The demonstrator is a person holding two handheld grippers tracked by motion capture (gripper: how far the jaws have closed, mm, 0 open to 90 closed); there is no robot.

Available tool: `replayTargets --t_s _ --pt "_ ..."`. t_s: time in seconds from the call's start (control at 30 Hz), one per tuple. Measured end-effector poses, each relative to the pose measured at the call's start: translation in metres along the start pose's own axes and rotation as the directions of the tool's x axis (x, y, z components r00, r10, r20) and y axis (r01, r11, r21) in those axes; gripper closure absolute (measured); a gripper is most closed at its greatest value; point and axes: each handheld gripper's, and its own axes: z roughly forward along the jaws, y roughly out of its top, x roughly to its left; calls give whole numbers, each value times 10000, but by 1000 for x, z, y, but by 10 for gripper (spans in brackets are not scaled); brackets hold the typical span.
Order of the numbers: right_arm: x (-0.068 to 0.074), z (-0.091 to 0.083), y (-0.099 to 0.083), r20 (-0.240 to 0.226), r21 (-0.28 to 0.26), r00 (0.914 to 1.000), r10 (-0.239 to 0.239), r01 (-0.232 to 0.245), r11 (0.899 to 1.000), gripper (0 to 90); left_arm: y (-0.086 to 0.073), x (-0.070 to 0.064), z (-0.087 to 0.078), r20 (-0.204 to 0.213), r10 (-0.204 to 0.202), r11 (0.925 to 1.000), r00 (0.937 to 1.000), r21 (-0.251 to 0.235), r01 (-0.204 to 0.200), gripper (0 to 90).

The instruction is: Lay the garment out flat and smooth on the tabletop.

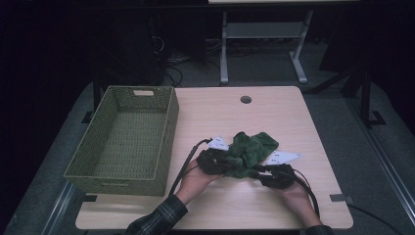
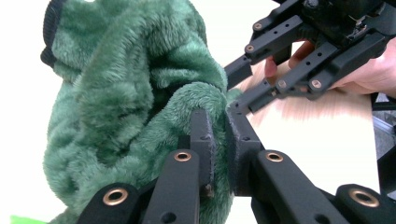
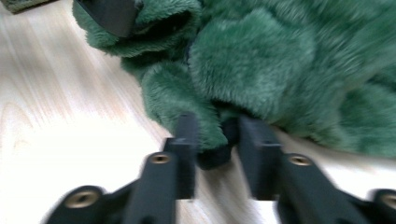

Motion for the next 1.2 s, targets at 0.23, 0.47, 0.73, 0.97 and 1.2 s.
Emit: replayTargets --t_s 0.23,0.47,0.73,0.97,1.2 --pt "1 -13 3 335 9 9993 -149 149 9999 788 6 -3 -17 43 19 9991 10000 -433 -18 826" --pt "-4 -34 -3 926 -30 9957 -102 105 9999 794 2 -1 -32 -72 -90 9981 9999 -611 86 826" --pt "-14 -66 -21 1480 -160 9886 263 -242 9996 796 -26 1 -44 -184 -511 9985 9985 -209 507 829" --pt "-20 -77 -40 1832 129 9809 659 -694 9975 795 -47 -3 -34 -499 -660 9956 9966 636 691 837" --pt "-21 -86 -38 1725 -181 9816 815 -795 9967 635 -33 -9 -51 -795 -375 9992 9961 81 383 737"
